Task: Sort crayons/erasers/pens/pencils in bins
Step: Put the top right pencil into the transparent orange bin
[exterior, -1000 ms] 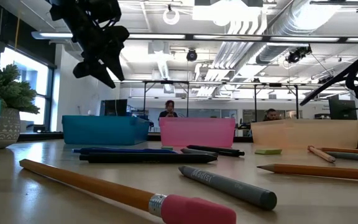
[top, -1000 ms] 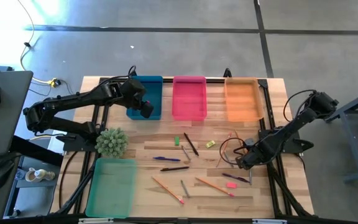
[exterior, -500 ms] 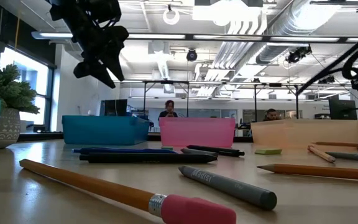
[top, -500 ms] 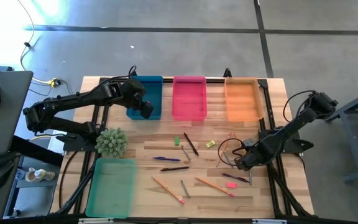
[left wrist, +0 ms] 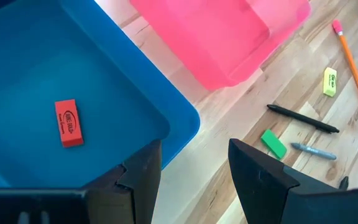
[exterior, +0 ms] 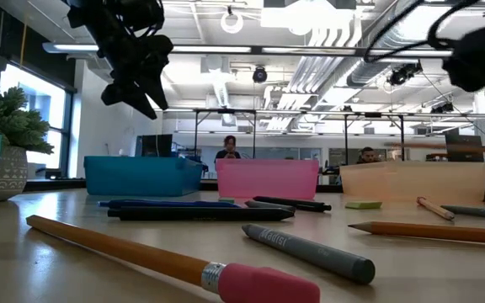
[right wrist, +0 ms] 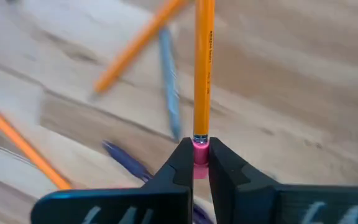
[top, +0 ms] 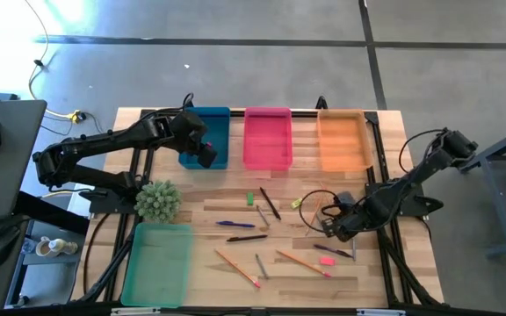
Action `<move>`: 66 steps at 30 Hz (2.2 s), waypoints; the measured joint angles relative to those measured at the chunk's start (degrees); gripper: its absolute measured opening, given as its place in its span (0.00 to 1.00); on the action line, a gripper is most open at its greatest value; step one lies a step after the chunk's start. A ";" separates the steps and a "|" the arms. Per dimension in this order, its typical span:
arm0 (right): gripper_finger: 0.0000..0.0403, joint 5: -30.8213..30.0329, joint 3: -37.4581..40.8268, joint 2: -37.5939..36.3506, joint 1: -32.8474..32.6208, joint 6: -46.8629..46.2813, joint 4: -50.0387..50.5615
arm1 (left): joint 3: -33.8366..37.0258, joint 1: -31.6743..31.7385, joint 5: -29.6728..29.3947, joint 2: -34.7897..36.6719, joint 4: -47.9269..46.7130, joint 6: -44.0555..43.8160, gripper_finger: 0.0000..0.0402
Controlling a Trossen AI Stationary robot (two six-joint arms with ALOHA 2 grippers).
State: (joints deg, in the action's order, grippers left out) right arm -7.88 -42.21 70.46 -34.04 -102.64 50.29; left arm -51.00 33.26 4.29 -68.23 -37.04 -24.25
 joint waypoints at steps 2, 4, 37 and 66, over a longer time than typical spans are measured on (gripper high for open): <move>0.01 -1.65 -1.07 0.00 1.30 1.20 0.79 | 0.00 0.00 0.00 0.00 0.00 0.29 0.43; 0.01 -3.06 -2.02 -0.02 2.94 2.67 1.81 | 0.00 0.00 0.00 0.00 0.00 0.88 0.43; 0.03 -14.22 -6.91 -10.23 48.17 50.09 8.11 | 0.00 0.01 -0.28 0.00 0.24 1.99 0.43; 0.03 -3.39 -5.67 2.39 79.12 85.39 12.38 | 0.02 0.02 -0.44 0.00 1.36 1.95 0.43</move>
State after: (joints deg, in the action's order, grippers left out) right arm -11.27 -47.88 72.84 45.08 -17.25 62.68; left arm -50.98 33.27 3.85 -68.23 -35.68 -22.31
